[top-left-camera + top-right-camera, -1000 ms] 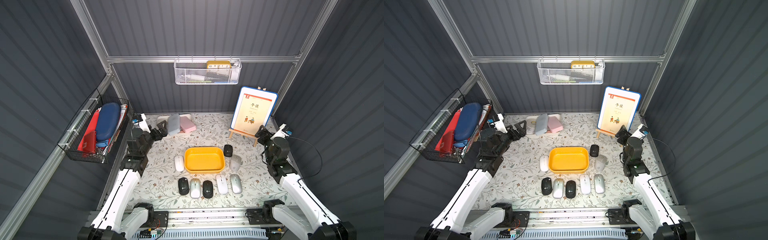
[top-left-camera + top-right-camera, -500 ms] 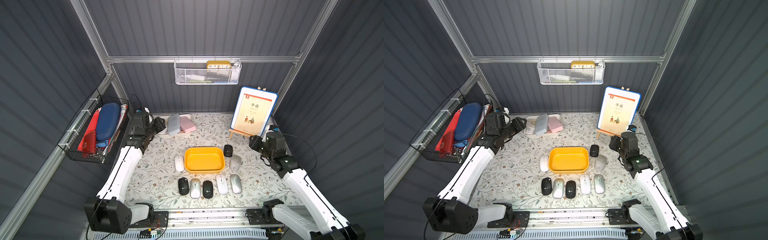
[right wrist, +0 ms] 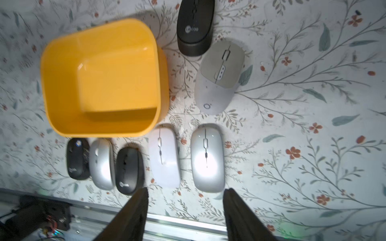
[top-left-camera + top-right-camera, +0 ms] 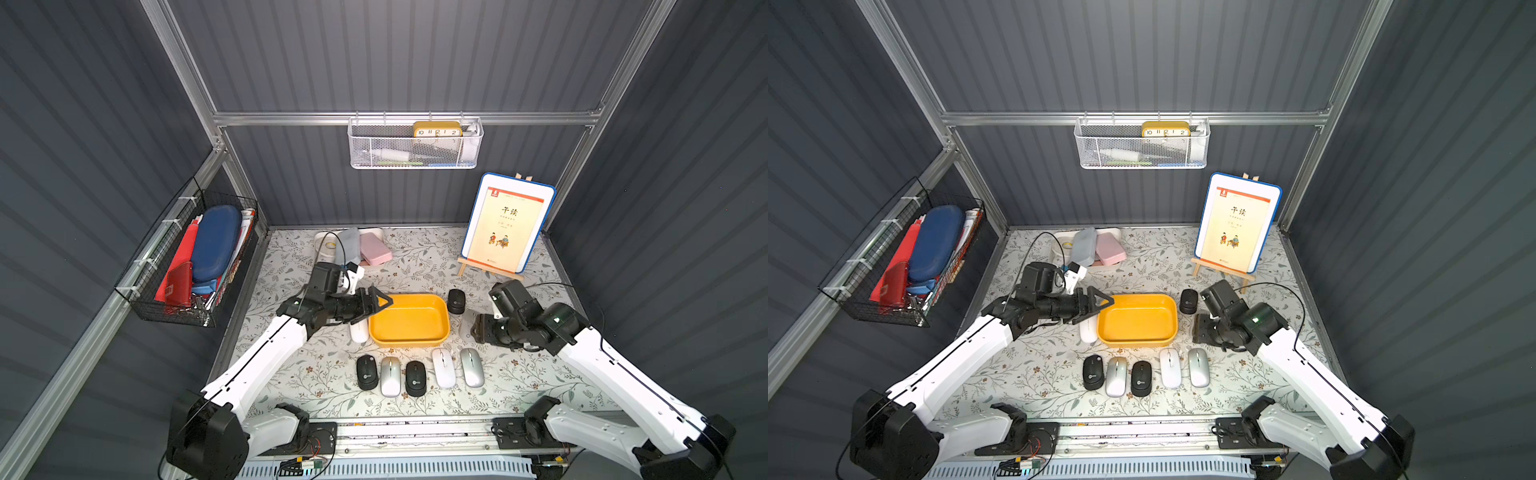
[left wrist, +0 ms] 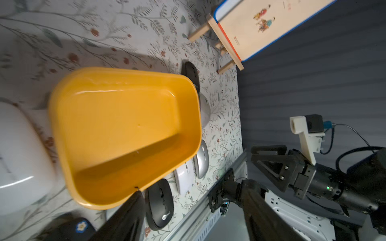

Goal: Put the mouse in the storage box
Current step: Pick up the mouse from the center of the board.

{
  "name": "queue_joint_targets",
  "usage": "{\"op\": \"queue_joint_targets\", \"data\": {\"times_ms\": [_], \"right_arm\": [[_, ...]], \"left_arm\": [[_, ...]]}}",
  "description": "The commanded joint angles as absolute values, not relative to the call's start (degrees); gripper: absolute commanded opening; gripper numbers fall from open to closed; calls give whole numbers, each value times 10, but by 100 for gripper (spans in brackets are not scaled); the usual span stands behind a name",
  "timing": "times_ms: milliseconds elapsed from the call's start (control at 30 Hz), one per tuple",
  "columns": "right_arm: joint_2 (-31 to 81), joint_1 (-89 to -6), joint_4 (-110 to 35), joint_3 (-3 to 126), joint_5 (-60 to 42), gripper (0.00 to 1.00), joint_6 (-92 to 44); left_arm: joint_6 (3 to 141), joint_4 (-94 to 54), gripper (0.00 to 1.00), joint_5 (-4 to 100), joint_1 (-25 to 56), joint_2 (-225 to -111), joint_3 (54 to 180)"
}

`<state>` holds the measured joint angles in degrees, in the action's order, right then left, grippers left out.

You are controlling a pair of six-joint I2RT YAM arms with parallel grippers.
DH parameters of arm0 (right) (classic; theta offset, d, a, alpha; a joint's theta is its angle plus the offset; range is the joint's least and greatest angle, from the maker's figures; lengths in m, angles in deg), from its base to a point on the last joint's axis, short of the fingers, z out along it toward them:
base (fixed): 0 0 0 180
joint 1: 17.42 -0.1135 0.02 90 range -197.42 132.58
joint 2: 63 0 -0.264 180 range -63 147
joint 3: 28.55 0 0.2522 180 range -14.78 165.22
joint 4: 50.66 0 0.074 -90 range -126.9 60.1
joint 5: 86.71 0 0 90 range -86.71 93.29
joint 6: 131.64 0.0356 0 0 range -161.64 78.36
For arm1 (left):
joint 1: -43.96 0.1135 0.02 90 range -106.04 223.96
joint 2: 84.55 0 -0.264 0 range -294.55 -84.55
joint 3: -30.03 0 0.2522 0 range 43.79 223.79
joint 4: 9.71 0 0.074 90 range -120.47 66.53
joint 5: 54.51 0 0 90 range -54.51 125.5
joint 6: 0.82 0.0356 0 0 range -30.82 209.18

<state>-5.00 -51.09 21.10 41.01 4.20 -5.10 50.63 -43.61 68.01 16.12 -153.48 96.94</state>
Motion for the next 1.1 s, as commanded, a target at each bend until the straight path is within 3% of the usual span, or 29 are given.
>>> {"op": "queue_joint_targets", "data": {"times_ms": [0, 333, 700, 1067], "right_arm": [[-68, -526, 248, 371, 49, 66, -8], [-40, -528, 170, 296, 51, 74, -11], [41, -528, 114, 263, 38, 78, -42], [88, -531, 77, 247, 5, 82, -55]], "left_arm": [[451, -342, 82, 659, 109, -1531, 965], [455, -278, 83, 554, -9, -1684, 999], [501, -433, 87, 412, -12, -1665, 1082], [507, -398, 94, 475, -12, -1693, 1073]]}}
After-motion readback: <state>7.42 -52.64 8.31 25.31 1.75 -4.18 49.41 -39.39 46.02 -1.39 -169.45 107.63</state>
